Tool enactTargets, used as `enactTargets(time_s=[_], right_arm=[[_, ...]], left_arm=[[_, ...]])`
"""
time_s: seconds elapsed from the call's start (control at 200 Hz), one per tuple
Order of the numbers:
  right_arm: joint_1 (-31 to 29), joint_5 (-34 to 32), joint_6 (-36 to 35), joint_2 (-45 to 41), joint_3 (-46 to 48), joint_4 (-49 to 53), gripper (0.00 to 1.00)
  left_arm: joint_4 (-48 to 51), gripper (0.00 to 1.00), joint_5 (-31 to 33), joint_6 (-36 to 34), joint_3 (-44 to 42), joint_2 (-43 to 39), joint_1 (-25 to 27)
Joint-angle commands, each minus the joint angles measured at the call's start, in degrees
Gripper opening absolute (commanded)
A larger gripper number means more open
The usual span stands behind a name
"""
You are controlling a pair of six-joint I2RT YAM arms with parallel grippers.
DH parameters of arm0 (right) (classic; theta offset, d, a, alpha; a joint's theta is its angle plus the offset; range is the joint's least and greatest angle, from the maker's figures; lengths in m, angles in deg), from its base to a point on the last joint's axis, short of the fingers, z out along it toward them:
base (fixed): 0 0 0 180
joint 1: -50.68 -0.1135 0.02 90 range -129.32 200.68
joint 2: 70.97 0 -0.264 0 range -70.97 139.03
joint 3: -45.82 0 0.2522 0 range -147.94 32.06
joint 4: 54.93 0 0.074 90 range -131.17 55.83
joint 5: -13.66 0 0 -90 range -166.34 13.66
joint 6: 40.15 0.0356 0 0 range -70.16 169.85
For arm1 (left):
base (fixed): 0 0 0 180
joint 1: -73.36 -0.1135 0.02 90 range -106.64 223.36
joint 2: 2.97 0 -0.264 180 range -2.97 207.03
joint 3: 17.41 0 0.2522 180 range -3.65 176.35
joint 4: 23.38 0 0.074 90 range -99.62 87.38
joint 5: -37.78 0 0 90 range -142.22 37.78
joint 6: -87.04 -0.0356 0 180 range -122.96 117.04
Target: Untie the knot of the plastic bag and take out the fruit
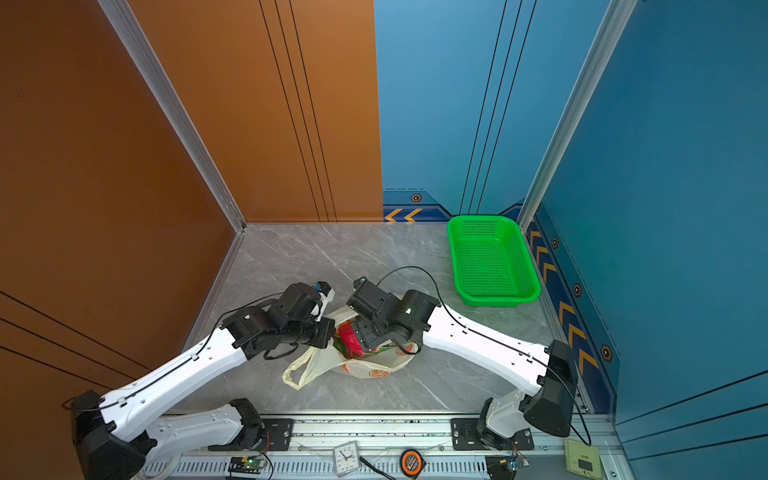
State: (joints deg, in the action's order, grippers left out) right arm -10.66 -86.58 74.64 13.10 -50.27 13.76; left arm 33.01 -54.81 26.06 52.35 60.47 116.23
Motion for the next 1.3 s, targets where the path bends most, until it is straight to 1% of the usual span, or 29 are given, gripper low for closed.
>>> enactTargets(time_s=[0.0, 0.105, 0.195, 0.285, 0.37, 0.501, 0.621, 0.736, 0.751, 0.791, 0.896, 0.941, 0.966, 1.001, 1.096, 1.151, 1.222, 1.297], right_arm=[[-2.4, -6.3, -2.6, -0.3, -4.6, 6.5, 0.85], [-6.0, -8.7, -7.0, 1.0, -7.0, 11.7, 0.93], [-8.4, -9.6, -10.2, 1.3, -7.3, 13.7, 1.00], [-9.8, -11.0, -12.7, 0.9, -7.1, 14.8, 1.00], [-10.5, -14.0, -14.5, 0.9, -6.1, 15.4, 1.00], [-11.9, -20.9, -17.6, 1.9, -3.4, 15.3, 1.00], [-13.2, -23.1, -20.4, 3.5, -1.8, 14.5, 1.00], [-14.5, -26.3, -21.4, 4.6, -0.1, 13.5, 1.00], [-14.5, -27.0, -21.5, 4.8, 0.2, 13.2, 0.98], [-14.6, -29.0, -21.3, 5.0, 0.7, 12.6, 0.90], [-14.5, -31.4, -20.5, 4.9, 0.6, 11.4, 0.47], [-14.4, -31.3, -19.8, 4.2, 0.4, 11.3, 0.30], [-14.4, -31.3, -19.3, 3.6, 0.5, 11.2, 0.23], [-14.1, -30.7, -18.4, 2.4, 0.5, 10.9, 0.16], [-11.7, -26.0, -14.8, -2.7, 1.9, 9.6, 0.06], [-9.0, -22.8, -11.9, -6.8, 3.7, 8.0, 0.04], [-3.7, -17.4, -8.1, -13.2, 7.4, 5.2, 0.02], [4.1, -10.3, -3.8, -20.3, 13.0, 1.5, 0.00]], left_arm=[[1.3, 0.00, 1.4, 0.4, 1.0, -1.1, -0.2], [1.3, 0.00, 1.3, 0.3, 1.1, -1.1, -0.1], [1.3, 0.00, 1.2, 0.0, 1.1, -1.2, -0.2], [1.4, 0.00, 1.3, -0.2, 1.1, -1.4, -0.4], [1.3, 0.00, 1.2, -0.2, 1.2, -1.5, -0.4], [1.3, 0.00, 1.1, -0.3, 1.2, -1.4, -0.6], [1.3, 0.00, 0.9, -0.5, 1.4, -1.4, -0.9], [1.3, 0.00, 0.9, -0.7, 1.5, -1.3, -0.9], [1.3, 0.00, 0.9, -0.8, 1.5, -1.3, -1.1], [1.3, 0.00, 0.8, -0.7, 1.5, -1.2, -1.1], [1.4, 0.00, 0.7, -1.1, 1.7, -1.1, -1.2], [1.3, 0.00, 0.6, -1.1, 1.7, -1.1, -1.2], [1.3, 0.00, 0.6, -1.0, 1.7, -1.2, -1.2], [1.3, 0.00, 0.7, -1.0, 1.6, -1.2, -1.2], [1.3, 0.00, 0.5, -1.0, 1.4, -1.3, -1.3], [1.3, 0.00, 0.4, -1.1, 1.1, -1.4, -1.3], [1.4, 0.00, 0.3, -0.8, 1.0, -1.5, -1.5], [1.3, 0.00, 0.1, -0.7, 0.8, -1.8, -1.4]])
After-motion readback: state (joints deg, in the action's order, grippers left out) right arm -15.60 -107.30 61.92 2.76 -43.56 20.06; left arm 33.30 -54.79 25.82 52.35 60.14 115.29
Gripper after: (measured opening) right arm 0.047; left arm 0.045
